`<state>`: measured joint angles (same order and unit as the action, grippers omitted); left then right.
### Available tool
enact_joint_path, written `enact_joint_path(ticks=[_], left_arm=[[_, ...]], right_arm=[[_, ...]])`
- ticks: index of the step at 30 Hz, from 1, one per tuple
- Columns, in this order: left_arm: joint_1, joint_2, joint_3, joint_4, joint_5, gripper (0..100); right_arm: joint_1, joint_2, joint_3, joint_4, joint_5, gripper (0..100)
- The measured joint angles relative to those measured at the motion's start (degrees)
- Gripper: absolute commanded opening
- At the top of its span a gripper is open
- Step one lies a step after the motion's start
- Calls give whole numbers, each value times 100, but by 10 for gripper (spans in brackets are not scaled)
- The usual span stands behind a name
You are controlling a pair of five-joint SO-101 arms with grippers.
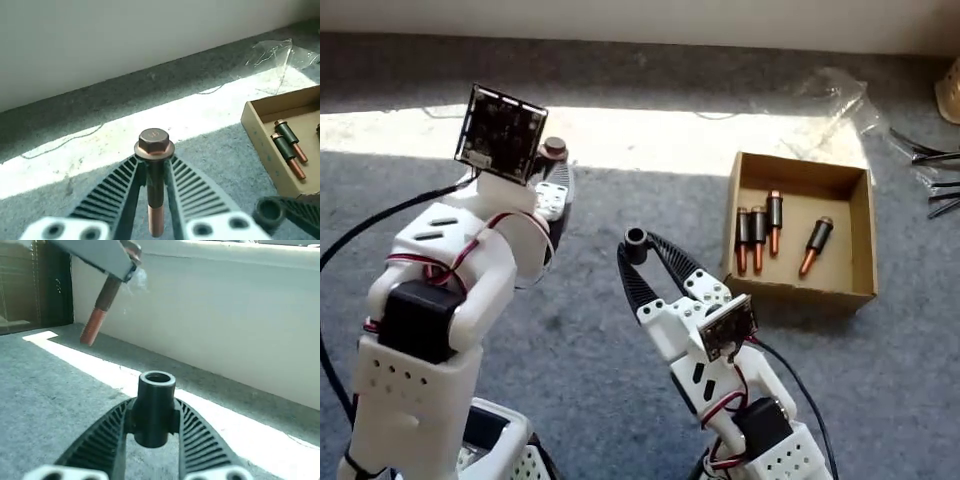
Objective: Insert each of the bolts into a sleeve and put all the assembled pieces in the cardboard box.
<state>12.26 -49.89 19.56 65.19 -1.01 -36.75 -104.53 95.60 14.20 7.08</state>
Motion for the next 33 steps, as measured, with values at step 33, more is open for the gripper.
enact_joint_path(ticks=[33], left_arm=[[1618,-2013,2013,-2312,774,6]], right_arm=[[0,0,0,123,-18,5]])
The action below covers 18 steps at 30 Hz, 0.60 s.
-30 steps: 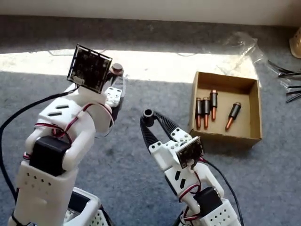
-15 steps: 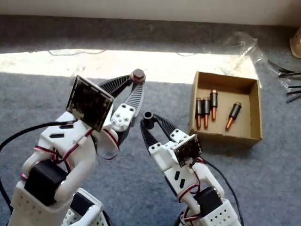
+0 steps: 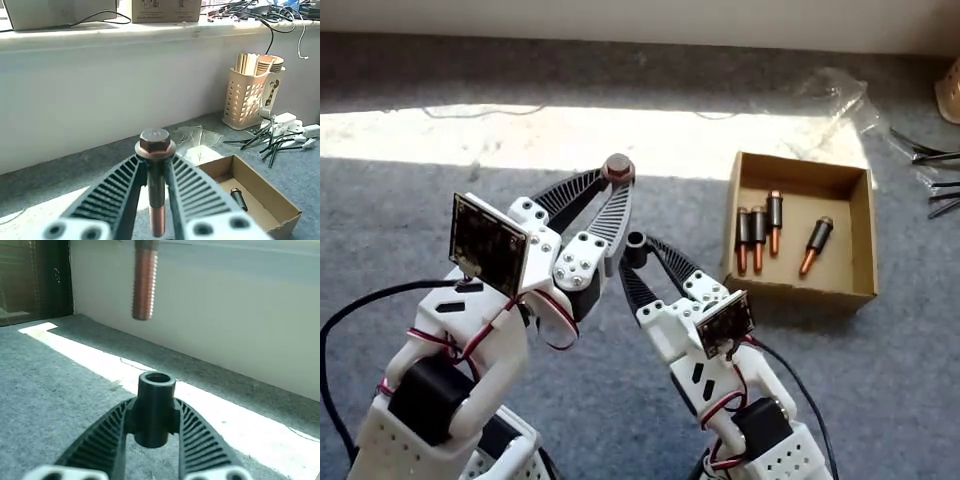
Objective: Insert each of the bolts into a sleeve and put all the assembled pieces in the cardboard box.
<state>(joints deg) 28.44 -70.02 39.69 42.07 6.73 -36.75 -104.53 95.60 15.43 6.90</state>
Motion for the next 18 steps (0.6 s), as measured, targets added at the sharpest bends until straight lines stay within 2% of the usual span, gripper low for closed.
enact_joint_path(ticks=[6,9,18], left_arm=[[0,-167,422,-352,26,6],[0,-202,554,-475,290,6],[0,-220,563,-510,466,6]], right_arm=[[0,0,0,0,0,5],[0,0,0,0,0,5],[0,0,0,0,0,5]])
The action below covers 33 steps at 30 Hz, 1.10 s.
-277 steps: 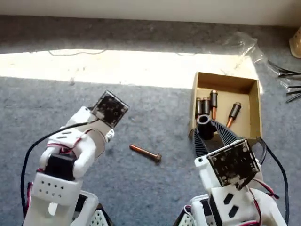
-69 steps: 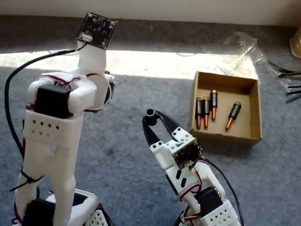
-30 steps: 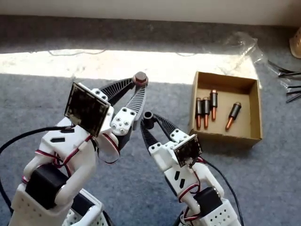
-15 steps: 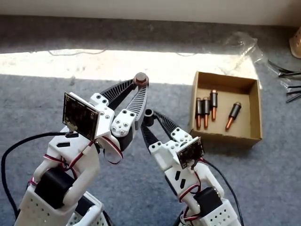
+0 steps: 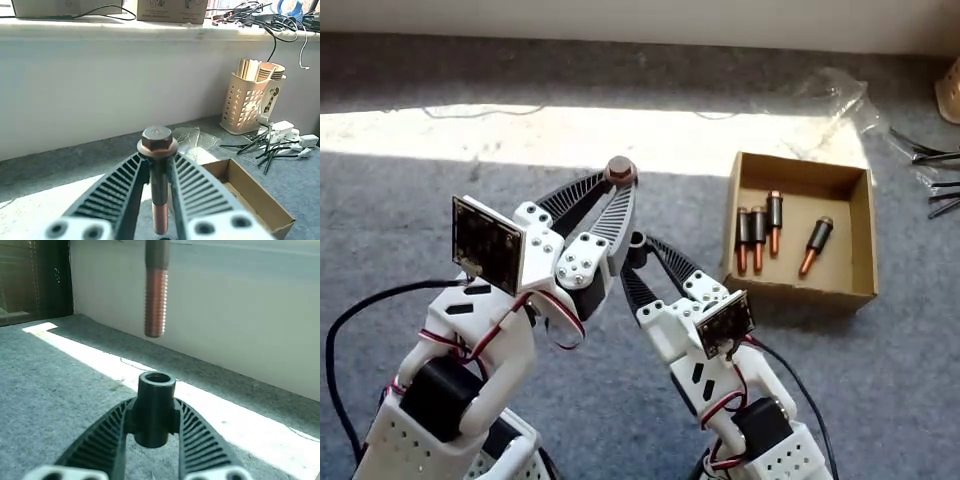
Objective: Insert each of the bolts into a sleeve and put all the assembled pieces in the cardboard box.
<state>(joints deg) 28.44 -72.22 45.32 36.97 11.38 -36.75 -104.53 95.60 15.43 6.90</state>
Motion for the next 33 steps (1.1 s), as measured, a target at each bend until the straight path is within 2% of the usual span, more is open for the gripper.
enact_joint_path(ticks=[4,17,28,33], left_arm=[[-9,0,176,-9,237,6],[0,0,229,-9,246,6],[0,0,571,-352,246,6],[0,0,571,-352,246,6]], right_arm=[[0,0,0,0,0,5],[0,0,0,0,0,5],[0,0,0,0,0,5],[0,0,0,0,202,5]])
